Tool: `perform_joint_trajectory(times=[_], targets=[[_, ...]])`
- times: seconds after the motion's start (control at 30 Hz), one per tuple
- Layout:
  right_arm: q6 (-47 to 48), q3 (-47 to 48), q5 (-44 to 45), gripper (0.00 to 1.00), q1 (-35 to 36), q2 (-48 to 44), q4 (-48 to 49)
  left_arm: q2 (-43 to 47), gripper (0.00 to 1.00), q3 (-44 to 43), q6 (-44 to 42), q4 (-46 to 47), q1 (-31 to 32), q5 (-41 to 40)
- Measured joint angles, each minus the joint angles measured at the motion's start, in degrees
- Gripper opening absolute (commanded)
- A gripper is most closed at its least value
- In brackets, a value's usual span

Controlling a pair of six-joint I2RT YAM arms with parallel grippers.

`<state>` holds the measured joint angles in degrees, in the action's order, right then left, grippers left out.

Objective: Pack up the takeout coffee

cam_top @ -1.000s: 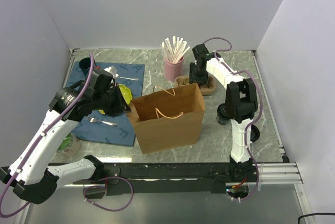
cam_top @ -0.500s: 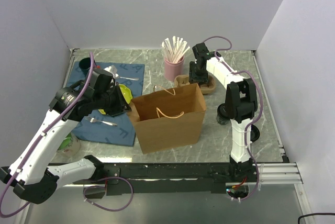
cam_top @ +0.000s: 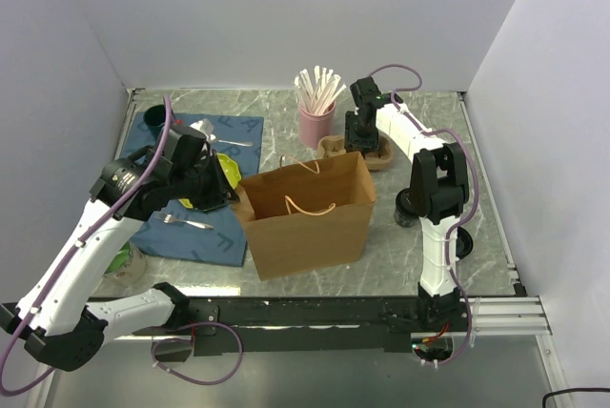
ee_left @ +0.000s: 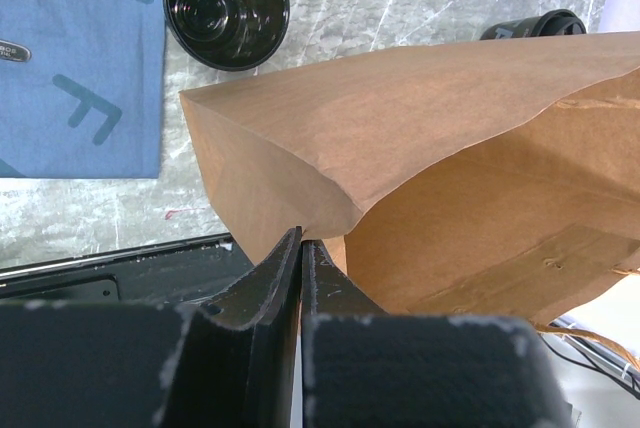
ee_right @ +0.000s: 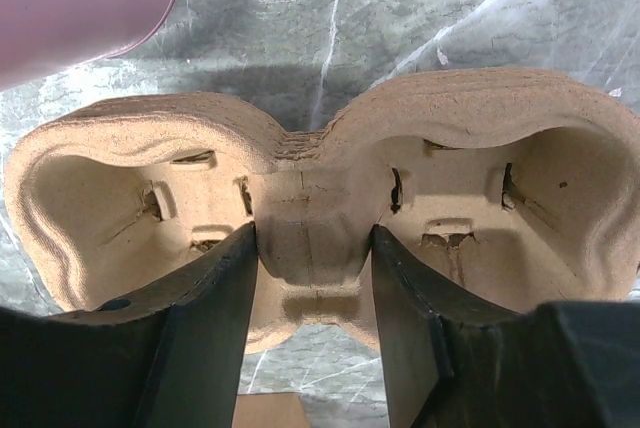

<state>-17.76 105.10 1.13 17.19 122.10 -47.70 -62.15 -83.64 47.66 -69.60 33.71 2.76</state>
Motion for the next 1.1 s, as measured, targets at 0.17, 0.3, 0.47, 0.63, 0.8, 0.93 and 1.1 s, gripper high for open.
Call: perform_joint_trajectory(times=[0.17, 0.3, 0.47, 0.63, 0.8, 0.93, 1.1], targets=[[0.8, 0.0, 0.5, 0.47, -0.1, 0.0, -0.1, -0.3, 0.09, 0.0, 0.1, 0.5, 0.0, 0.0], [1.1, 0.0, 0.5, 0.43, -0.3, 0.0, 0.1, -0.5, 0.09, 0.0, 0.1, 1.1, 0.0, 0.2], [1.2, 0.0, 0.5, 0.46, -0.3, 0.0, 0.1, -0.7, 0.09, 0.0, 0.1, 1.4, 0.0, 0.5], [1.2, 0.0, 0.5, 0.47, -0.4, 0.0, 0.1, -0.7, 0.10, 0.0, 0.1, 1.4, 0.0, 0.5], [1.2, 1.2, 0.4, 0.45, -0.8, -0.1, -1.0, -0.7, 0.10, 0.0, 0.0, 1.7, 0.0, 0.5], [1.3, 3.0, 0.3, 0.45, -1.4, -0.3, -1.2, -0.7, 0.10, 0.0, 0.0, 2.5, 0.0, 0.5], [1.3, 4.5, 0.3, 0.47, -1.8, -0.5, -1.9, -0.7, 0.11, 0.0, 0.0, 3.0, 0.0, 0.5]])
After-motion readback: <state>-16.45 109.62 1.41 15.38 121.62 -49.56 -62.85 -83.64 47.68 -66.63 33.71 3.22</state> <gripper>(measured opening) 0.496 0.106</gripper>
